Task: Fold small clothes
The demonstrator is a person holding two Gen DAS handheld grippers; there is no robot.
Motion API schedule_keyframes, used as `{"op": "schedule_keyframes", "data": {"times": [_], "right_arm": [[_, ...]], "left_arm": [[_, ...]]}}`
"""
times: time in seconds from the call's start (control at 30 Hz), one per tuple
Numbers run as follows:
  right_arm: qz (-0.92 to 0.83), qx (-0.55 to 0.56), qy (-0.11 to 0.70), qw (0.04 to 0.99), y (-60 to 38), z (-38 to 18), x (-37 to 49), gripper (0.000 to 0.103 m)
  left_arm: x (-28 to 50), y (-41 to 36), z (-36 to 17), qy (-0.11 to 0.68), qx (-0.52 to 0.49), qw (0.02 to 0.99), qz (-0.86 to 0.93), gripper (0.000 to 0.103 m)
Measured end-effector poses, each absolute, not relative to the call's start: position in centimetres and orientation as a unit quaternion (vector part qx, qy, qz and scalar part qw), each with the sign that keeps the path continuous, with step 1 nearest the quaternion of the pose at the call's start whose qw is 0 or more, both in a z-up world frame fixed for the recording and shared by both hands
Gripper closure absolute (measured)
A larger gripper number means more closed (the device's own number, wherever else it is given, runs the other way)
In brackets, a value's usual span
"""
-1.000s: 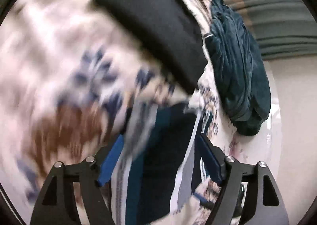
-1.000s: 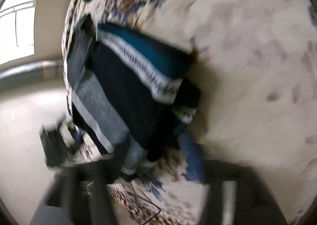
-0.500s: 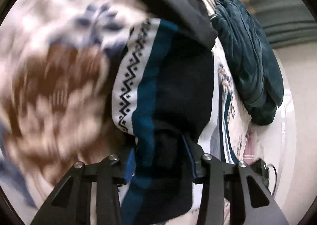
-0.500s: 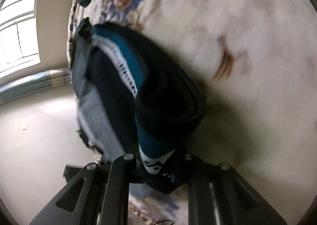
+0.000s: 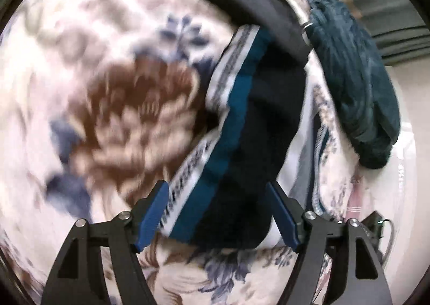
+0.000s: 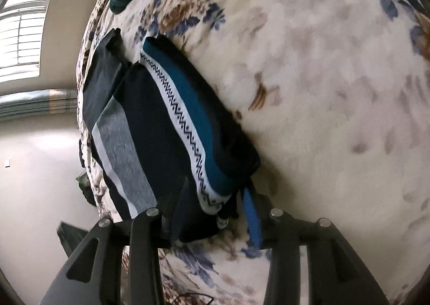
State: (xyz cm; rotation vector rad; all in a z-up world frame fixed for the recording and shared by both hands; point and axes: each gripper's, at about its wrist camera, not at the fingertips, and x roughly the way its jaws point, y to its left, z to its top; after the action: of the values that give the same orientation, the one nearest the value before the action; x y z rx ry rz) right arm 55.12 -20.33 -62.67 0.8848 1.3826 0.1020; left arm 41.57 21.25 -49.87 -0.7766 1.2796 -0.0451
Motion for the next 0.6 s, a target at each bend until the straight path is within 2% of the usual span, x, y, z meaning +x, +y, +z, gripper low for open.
{"op": "schedule_keyframes", "data": {"times": [0.03, 0.2, 0.33, 0.4, 0.43, 0.47, 0.53, 0.6], "right_arm": [[0.038, 0.387, 0.607, 0.693, -20.3, -62.2, 54.9, 0.095], [0.010, 0.334, 0.607, 0.722, -20.8, -59.8, 54.5, 0.096], [0.021, 0.316, 0.656, 0.685, -20.6, -61.9, 55.5, 0.095], [0.033, 0.322, 0.662, 0.676, -21.0, -62.0, 56.6, 0.083], [0.040, 0.324, 0.651, 0.685, -21.6, -61.5, 56.9, 0.070], [0.049, 0.324, 0.639, 0.696, -22.2, -60.9, 57.4, 0.049], [0.074, 0.330, 0.621, 0.707, -22.9, -60.7, 58.3, 0.026], [0.102, 0.340, 0.621, 0.699, -23.3, -61.9, 59.8, 0.024]], "left_arm": [[41.4, 20.6, -50.3, 0.585, -0.350, 0.732, -0.016, 0.031], [40.9, 18.9, -50.8, 0.592, -0.306, 0.746, -0.007, 0.031], [41.5, 18.7, -49.2, 0.598, -0.301, 0.742, -0.024, 0.031], [42.1, 18.9, -47.9, 0.584, -0.302, 0.753, -0.032, 0.030], [42.5, 19.3, -47.3, 0.573, -0.306, 0.759, -0.040, 0.030], [43.1, 19.7, -47.0, 0.561, -0.313, 0.765, -0.050, 0.021], [44.2, 20.6, -47.3, 0.545, -0.324, 0.771, -0.058, 0.019], [45.7, 21.3, -48.5, 0.542, -0.337, 0.768, -0.061, 0.018]]}}
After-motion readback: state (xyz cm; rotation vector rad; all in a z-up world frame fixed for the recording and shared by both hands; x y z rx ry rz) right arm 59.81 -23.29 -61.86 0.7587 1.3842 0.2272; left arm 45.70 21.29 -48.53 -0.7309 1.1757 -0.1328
